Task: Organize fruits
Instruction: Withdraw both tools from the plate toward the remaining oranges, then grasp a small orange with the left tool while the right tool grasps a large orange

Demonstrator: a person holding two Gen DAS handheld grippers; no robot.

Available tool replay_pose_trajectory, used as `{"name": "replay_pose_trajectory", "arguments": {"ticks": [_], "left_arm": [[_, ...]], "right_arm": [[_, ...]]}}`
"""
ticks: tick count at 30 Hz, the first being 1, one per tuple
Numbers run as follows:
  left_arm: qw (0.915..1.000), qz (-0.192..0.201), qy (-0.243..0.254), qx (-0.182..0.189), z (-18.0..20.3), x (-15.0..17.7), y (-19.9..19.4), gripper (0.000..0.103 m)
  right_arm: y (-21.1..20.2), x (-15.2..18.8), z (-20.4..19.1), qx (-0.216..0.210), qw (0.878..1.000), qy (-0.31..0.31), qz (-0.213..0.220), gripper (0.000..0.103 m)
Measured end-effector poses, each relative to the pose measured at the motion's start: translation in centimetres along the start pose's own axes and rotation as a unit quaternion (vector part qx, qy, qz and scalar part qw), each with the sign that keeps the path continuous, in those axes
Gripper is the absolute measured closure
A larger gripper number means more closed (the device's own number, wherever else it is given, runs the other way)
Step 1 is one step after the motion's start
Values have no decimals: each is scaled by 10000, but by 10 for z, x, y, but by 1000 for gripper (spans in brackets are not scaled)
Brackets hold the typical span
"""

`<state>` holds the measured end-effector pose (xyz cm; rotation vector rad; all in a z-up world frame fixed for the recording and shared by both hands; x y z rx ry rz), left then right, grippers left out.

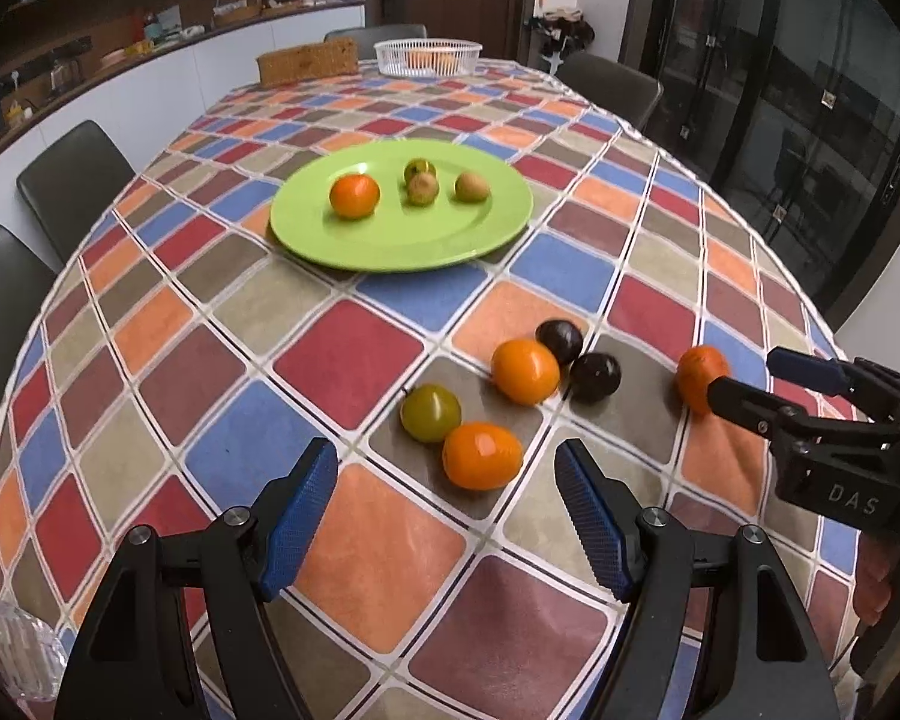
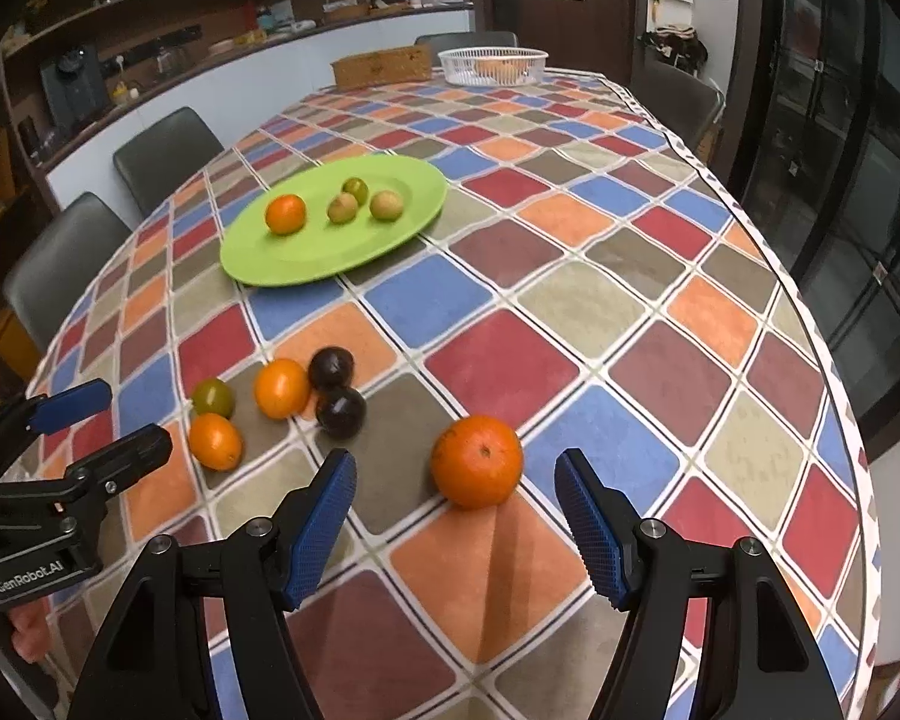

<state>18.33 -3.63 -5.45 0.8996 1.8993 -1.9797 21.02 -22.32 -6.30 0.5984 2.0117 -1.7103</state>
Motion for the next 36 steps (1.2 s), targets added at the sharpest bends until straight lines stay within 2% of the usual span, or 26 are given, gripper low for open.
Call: {"name": "replay_pose_trajectory", "arguments": {"ticks": [11, 16, 20, 27, 31, 36], "left_arm": [[9995, -309, 4, 87, 3, 3, 30, 30], [9992, -364, 6, 142, 4, 0, 38, 41], [9988, -415, -30, 245, 5, -1, 43, 47], [9981, -443, -39, 418, 7, -3, 46, 67], [9981, -428, -66, 431, 7, -3, 47, 67], [9984, -391, -71, 414, 7, -3, 44, 68]], "right_arm": [[20, 1, 9, 67, 9998, 99, -171, 34], [28, 1, 12, 37, 9997, 131, -223, 34], [34, -1, 14, -4, 9995, 169, -273, 41], [42, -1, 16, -126, 9990, 226, -375, 53], [43, 1, 14, -215, 9988, 197, -402, 60], [42, 1, 13, -188, 9990, 148, -364, 61]]}}
Point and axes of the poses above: each gripper's, at about its wrist camera, not at the fingertips, and y roughly the way its jaws point, z to its right, x to its underside, the point moved 1 cm from there along y, roughly the way its jaws point, and after that the axes turned 8 degrees about y, right-handed, at the moved point
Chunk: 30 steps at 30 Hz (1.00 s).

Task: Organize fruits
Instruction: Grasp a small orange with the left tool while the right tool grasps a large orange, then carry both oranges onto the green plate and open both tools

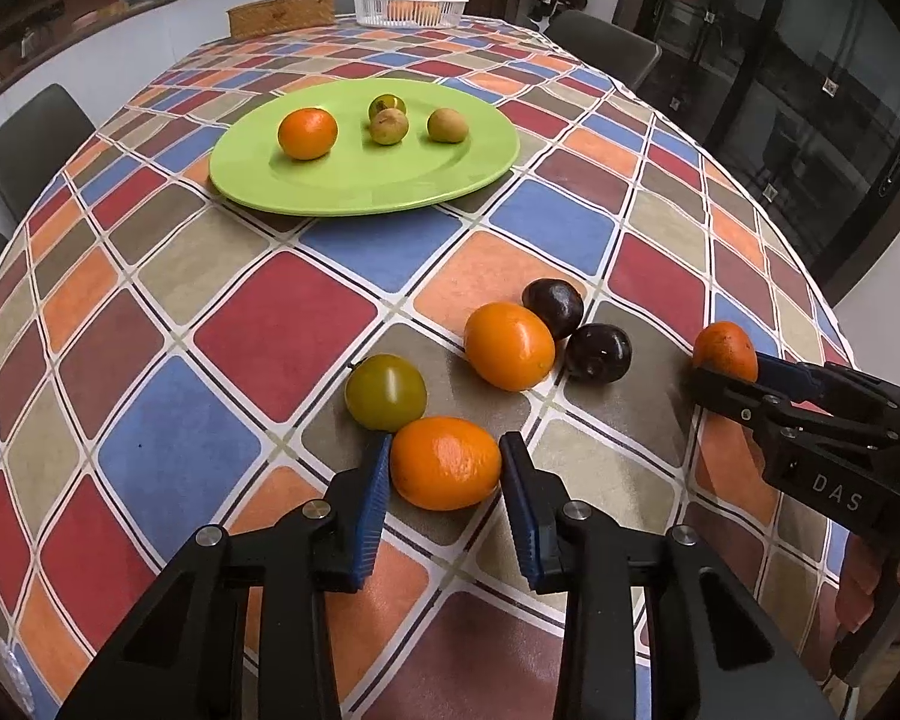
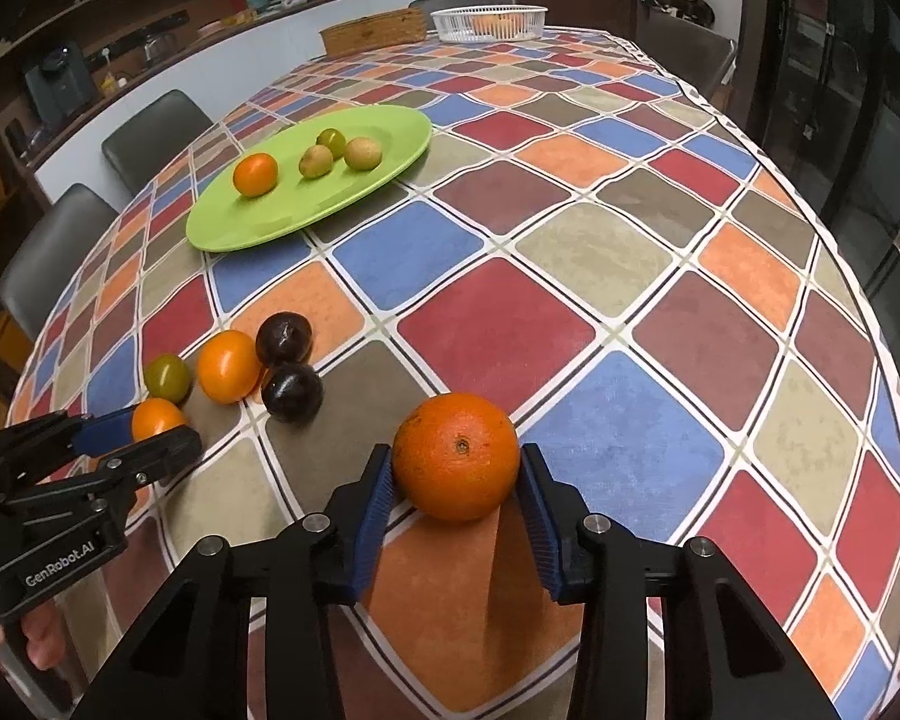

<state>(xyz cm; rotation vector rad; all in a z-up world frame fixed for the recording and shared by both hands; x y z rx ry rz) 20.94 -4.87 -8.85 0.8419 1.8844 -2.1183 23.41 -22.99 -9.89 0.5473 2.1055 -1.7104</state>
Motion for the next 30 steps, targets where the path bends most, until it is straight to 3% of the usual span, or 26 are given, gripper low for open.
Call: {"name": "replay_pose_trajectory", "arguments": {"ticks": [15, 30], "left_arm": [[9988, 479, 101, -9, 5, -5, -39, 68], [9905, 1336, 275, -169, -4, -30, -96, 68]], "right_arm": [[-34, -5, -11, -184, 9989, -108, 411, 61], [-77, -29, -44, -669, 9917, -391, 1027, 61]]}}
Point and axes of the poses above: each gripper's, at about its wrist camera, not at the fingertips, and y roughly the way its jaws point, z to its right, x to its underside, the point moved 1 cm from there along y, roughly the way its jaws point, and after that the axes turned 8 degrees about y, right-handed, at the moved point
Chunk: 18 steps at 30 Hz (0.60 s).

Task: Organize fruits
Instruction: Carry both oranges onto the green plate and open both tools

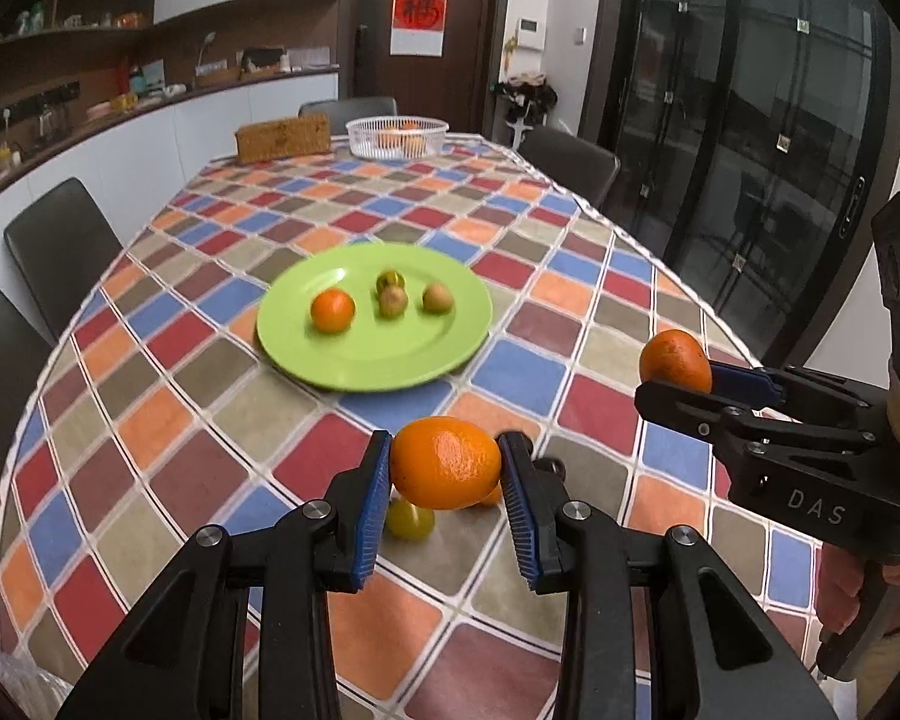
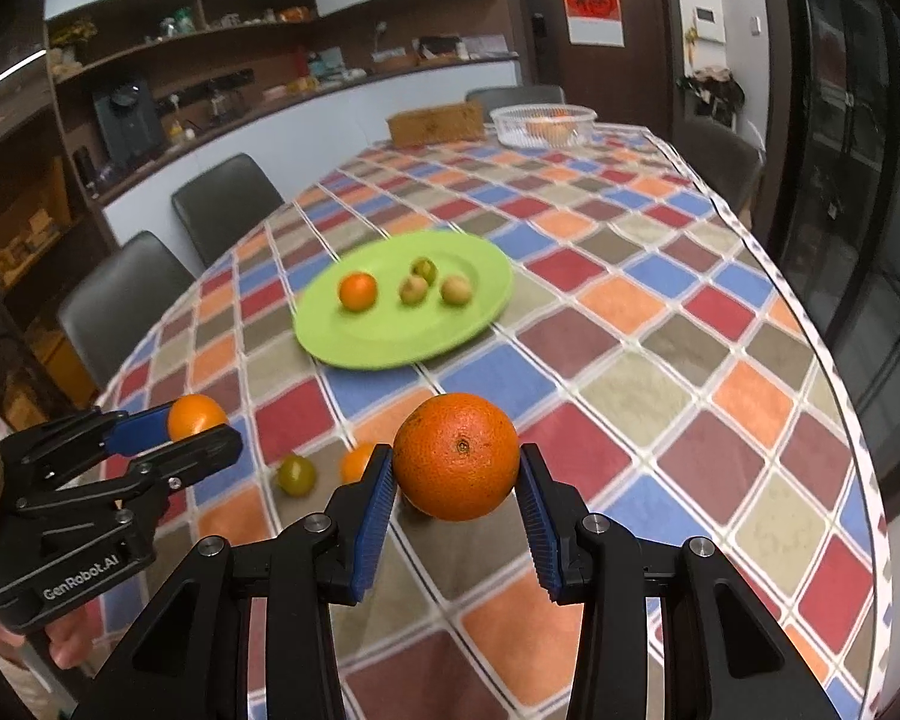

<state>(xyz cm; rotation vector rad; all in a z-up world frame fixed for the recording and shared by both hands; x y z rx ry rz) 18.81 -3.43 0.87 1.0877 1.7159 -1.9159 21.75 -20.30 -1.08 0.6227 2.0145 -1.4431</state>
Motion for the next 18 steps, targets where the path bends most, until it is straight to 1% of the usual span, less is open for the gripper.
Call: {"name": "replay_pose_trajectory", "arguments": {"ticks": [9, 18], "left_arm": [[9996, 259, 61, -124, -16, -21, -4, 68], [9989, 431, -37, -152, -39, -48, 11, 68]], "right_arm": [[1, -29, -24, -285, 9989, -251, 258, 61], [21, -57, -39, -424, 9976, -454, 293, 61]]}}
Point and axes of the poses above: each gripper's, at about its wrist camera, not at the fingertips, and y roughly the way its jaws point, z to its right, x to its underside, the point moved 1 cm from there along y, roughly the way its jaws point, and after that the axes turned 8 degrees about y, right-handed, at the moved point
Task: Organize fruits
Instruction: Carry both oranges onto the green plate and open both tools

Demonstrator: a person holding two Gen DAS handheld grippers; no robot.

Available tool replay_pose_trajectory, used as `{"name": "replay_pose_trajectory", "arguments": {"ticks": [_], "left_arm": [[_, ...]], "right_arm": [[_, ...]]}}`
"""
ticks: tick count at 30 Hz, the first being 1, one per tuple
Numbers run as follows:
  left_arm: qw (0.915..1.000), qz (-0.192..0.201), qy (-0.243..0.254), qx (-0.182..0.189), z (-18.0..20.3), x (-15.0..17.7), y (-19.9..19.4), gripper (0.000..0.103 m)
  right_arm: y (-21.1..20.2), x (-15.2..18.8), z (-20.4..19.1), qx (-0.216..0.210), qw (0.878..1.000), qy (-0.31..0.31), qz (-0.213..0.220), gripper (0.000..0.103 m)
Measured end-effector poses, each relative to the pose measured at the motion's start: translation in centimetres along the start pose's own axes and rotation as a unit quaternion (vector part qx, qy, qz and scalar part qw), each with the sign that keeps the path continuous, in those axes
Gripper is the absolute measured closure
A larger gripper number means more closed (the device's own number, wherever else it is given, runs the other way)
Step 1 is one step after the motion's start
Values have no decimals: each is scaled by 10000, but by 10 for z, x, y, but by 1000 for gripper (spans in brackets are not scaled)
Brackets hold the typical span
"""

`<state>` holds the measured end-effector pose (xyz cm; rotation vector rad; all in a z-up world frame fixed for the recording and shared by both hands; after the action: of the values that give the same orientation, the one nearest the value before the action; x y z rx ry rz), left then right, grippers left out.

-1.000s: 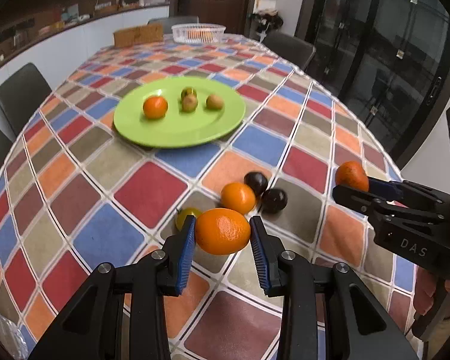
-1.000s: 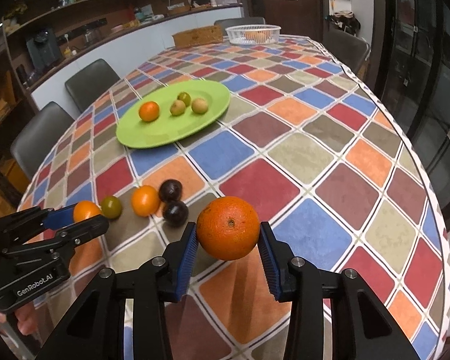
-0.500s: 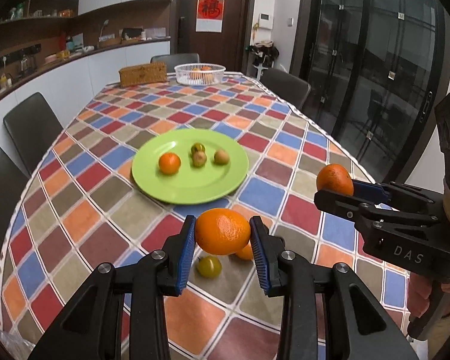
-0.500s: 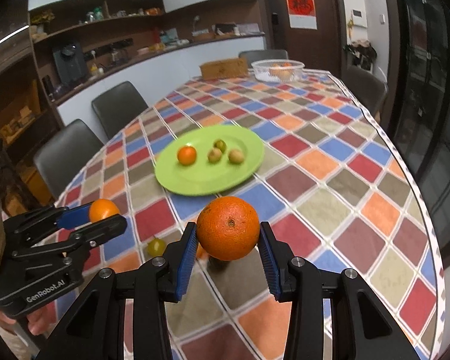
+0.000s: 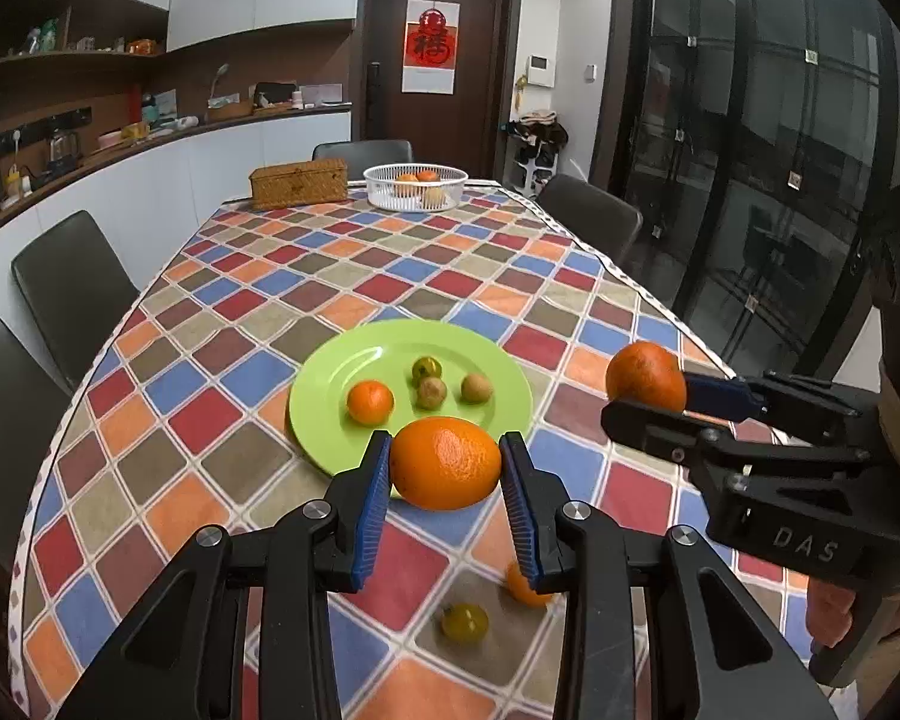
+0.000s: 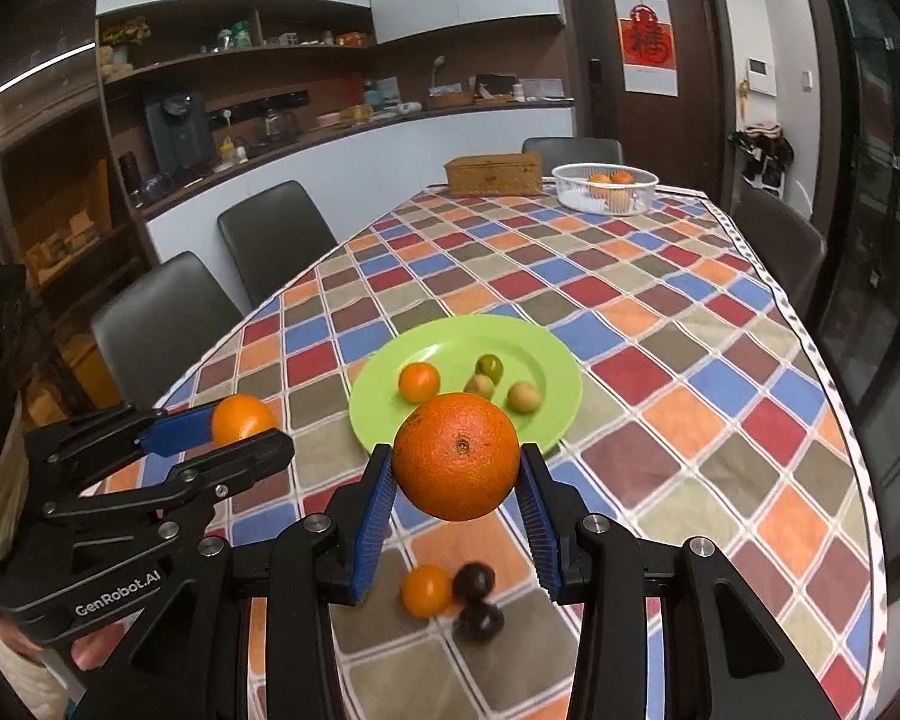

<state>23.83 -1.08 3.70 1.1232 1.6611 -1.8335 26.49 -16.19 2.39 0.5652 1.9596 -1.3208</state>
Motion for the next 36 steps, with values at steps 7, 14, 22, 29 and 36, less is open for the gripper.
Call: {"name": "replay_pose_trajectory", "arguments": {"ticks": [7, 14, 22, 29, 36], "left_arm": [[9998, -80, -178, 54, -21, -13, 30, 68], [9991, -207, -341, 110, -41, -16, 65, 68], [9978, -483, -422, 186, -54, -8, 108, 68], [9963, -748, -374, 183, -59, 2, 139, 68], [9941, -979, -387, 260, -60, 10, 159, 68]], "right_arm": [[31, -22, -2, -91, 9999, -66, -87, 61], [68, -38, 5, -25, 9996, -123, -271, 61], [110, -42, 15, -30, 9983, -67, -582, 61], [147, -32, 22, -59, 9956, -34, -936, 61], [169, -24, 31, -69, 9931, 79, -1170, 61]]}}
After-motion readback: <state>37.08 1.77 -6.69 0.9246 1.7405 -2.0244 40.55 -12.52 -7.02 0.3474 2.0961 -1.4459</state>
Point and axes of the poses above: each gripper's, at about its wrist camera, not at the fingertips, and y roughly the way its jaws point, z to its right, x to its underside, the point moved 1 cm from there along y, roughly the way its jaws point, and after that the axes turned 8 degrees about y, right-handed, at the moved point
